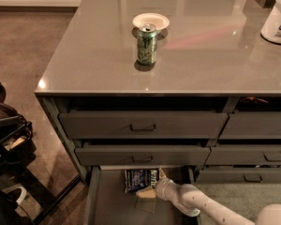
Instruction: Pick blue chip bag from bottom drawer and place on counter
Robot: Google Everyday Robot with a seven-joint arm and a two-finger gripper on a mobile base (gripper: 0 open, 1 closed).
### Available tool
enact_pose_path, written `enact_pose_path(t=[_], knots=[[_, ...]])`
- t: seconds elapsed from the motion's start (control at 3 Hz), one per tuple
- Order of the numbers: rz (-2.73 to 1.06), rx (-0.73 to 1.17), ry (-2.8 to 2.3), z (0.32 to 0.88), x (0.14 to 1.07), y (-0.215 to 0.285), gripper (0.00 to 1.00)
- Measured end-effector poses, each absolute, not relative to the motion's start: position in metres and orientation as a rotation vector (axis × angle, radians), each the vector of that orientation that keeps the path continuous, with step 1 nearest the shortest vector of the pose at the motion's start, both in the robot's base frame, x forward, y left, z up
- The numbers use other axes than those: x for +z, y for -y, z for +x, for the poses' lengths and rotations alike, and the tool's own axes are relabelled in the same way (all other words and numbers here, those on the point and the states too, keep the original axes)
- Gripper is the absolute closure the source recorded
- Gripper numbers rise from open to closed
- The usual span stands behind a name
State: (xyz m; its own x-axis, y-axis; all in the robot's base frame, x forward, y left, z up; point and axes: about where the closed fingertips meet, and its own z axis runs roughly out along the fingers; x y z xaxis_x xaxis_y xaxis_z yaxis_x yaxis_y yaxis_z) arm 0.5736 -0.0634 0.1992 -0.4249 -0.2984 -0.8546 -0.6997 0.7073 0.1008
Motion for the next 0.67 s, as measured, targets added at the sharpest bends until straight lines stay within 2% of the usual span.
enact_pose_path(t=[0.67], knots=[[-0.835,0.555,-2.032,0.577,0.182,0.060,0.00]])
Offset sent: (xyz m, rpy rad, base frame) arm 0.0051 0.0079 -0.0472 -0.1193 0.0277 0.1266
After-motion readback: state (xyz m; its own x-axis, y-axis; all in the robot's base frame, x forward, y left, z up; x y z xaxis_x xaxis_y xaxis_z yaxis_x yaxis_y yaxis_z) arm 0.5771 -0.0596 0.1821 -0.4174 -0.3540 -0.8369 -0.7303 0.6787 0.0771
